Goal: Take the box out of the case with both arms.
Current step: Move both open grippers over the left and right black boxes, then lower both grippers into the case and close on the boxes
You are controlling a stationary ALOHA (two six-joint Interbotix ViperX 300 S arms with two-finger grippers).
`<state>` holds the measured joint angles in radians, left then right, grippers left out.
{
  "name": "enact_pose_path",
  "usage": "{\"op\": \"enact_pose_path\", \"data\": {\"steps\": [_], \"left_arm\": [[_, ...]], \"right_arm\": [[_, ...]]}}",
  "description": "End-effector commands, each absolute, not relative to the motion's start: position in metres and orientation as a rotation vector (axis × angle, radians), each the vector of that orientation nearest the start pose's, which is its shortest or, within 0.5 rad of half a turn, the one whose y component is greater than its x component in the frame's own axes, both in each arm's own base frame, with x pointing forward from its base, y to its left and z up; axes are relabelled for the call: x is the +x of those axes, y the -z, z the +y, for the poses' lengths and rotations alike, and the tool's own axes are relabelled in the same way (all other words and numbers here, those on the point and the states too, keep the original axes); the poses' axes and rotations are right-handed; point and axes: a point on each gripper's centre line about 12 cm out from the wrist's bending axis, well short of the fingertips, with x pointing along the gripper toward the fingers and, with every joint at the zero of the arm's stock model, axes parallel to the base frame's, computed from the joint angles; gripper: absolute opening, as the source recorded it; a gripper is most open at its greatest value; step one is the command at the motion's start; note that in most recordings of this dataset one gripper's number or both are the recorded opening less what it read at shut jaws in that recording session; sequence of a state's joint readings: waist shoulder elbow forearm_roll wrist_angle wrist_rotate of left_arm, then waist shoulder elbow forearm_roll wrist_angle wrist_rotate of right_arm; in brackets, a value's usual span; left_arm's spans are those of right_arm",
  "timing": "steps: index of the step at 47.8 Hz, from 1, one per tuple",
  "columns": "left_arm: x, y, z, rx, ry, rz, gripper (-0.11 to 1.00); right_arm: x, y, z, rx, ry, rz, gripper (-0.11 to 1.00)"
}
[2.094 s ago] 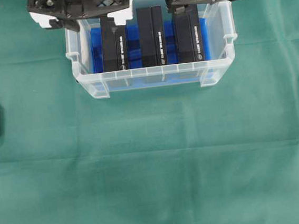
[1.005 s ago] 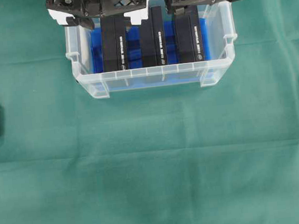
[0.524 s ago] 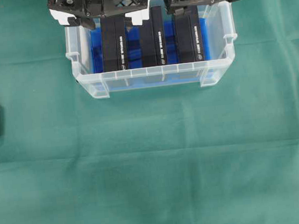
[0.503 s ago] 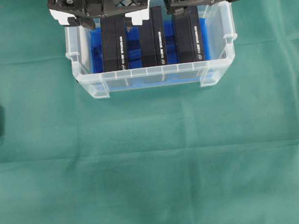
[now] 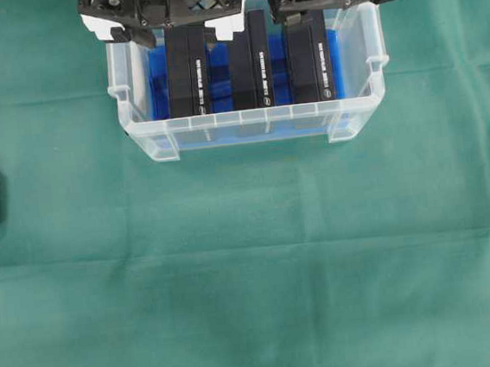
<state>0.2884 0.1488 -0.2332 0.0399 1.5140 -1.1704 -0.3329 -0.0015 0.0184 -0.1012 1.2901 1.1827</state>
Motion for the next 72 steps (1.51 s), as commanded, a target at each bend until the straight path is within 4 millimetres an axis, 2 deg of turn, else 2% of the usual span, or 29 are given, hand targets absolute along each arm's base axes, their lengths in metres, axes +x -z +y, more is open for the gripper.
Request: {"op": "enact_pose_path", "data": {"steps": [1,23,34,42,53,62,72], "left_arm": [[0.399,-0.336,0.124,-1.124,-1.064,1.075,0.86],[0.397,-0.332,0.126,-1.106,-1.087,1.074,0.86],[0.398,-0.311,0.127,-1.109,-1.092,1.07,0.86],[0.399,-0.29,0.13,-1.114,-1.092,1.06,0.86],[0.401,-0.265,0.138,-1.134,-1.106,1.044,0.86],[0.407,-0.248,0.139,-1.133,-1.107,1.053,0.86],[0.401,-0.239,0.147,-1.14,-1.134,1.064,0.86]], "right_arm": [[0.366,-0.322,-0.138,1.118,1.066,0.912,0.96],[0.367,-0.319,-0.138,1.116,1.069,0.92,0.96],[0.37,-0.305,-0.14,1.117,1.075,0.929,0.96],[0.372,-0.282,-0.139,1.113,1.088,0.958,0.96],[0.375,-0.261,-0.14,1.12,1.086,0.952,0.96],[0.374,-0.245,-0.141,1.117,1.097,0.975,0.96],[0.374,-0.236,-0.141,1.116,1.096,0.977,0.96]]}}
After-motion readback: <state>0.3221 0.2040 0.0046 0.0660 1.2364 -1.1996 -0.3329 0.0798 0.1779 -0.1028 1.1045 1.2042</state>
